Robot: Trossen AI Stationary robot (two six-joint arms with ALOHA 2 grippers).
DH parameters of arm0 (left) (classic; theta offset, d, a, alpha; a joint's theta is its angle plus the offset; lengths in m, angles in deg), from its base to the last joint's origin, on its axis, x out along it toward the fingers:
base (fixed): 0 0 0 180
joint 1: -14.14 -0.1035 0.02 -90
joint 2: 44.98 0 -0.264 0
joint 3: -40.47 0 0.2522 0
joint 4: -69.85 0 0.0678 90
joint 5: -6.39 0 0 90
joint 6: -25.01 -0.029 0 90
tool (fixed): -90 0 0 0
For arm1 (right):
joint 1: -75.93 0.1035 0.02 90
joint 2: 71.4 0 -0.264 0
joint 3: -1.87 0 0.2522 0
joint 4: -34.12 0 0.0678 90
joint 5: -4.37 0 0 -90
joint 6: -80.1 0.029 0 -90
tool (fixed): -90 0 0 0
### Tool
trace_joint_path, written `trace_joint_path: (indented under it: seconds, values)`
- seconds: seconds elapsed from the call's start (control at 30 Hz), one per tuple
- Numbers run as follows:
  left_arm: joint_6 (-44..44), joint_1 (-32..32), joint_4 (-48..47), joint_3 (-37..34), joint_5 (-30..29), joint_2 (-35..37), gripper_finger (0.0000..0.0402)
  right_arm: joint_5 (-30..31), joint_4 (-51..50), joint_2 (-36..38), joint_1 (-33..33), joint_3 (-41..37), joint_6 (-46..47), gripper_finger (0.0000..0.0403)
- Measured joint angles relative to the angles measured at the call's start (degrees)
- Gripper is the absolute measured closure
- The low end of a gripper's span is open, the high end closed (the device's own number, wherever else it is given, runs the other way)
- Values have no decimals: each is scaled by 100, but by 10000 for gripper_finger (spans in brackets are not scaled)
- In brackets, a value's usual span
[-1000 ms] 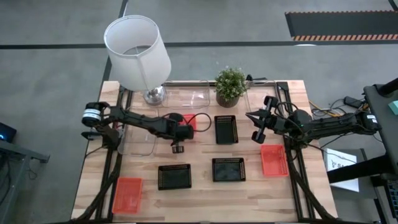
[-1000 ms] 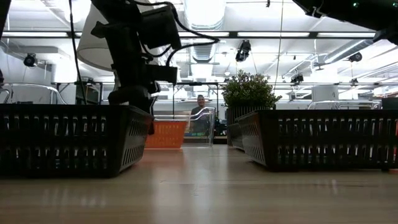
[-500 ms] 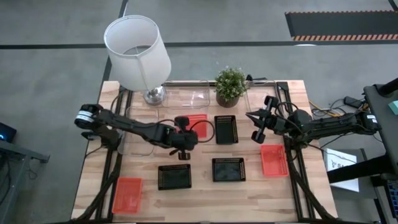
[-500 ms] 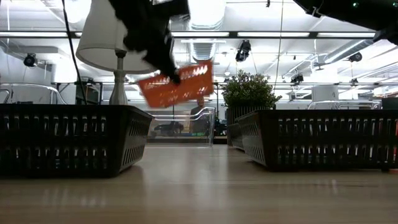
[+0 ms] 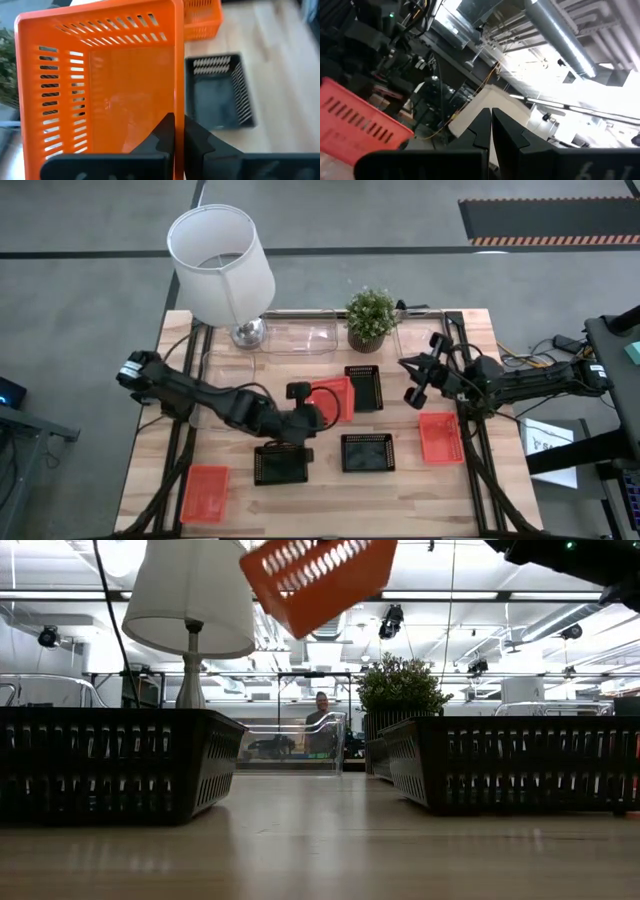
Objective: Stack baskets by color
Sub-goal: Stack the top orange bin on the bottom orange bin
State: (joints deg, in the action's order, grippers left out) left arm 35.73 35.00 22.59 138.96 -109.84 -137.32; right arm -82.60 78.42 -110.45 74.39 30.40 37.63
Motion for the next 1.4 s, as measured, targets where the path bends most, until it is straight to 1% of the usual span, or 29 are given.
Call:
trace_joint_path:
  seconds: [0.17,0.37,0.4,0.53,0.67,0.73,0.83,0.93,1.03,1.07,1.13,1.23,1.3,1.4]
  values:
    - [921,361,-2,241,0,0,402,-5,157,5,0,0,-217,394]
    - [2658,709,-97,638,118,0,402,-8,225,-4,0,93,-355,394]
    - [2977,762,-205,740,148,0,402,-7,225,-6,0,119,-354,394]
    - [4410,1013,-1127,1325,172,0,402,-9,212,-47,0,209,-316,394]
    - [5752,1422,-1730,1812,203,2,401,-7,73,-84,0,285,-365,394]
    - [6610,1691,-1946,1986,435,8,401,-4,65,-102,0,289,-393,394]
    - [8177,2159,-2358,2194,1099,3,401,-4,58,-120,0,299,-461,394]
    - [10048,2665,-2715,2200,1805,-23,401,-2,66,-122,0,317,-462,394]
    - [11844,3164,-2924,2101,2159,-31,401,-2,64,-123,0,317,-462,394]
    - [12173,3282,-2922,2067,2269,-31,401,-2,64,-125,0,317,-460,394]
    - [12208,3401,-2951,1997,2321,-40,401,-1,66,-125,0,317,-459,394]
    - [12017,3387,-3564,1869,2316,-108,401,0,55,-125,0,317,-458,394]
    - [11952,3377,-3923,1709,2558,-125,401,2,50,-125,0,317,-458,394]
    - [11940,3405,-4358,1436,3163,-122,401,2,34,-125,0,317,-450,394]
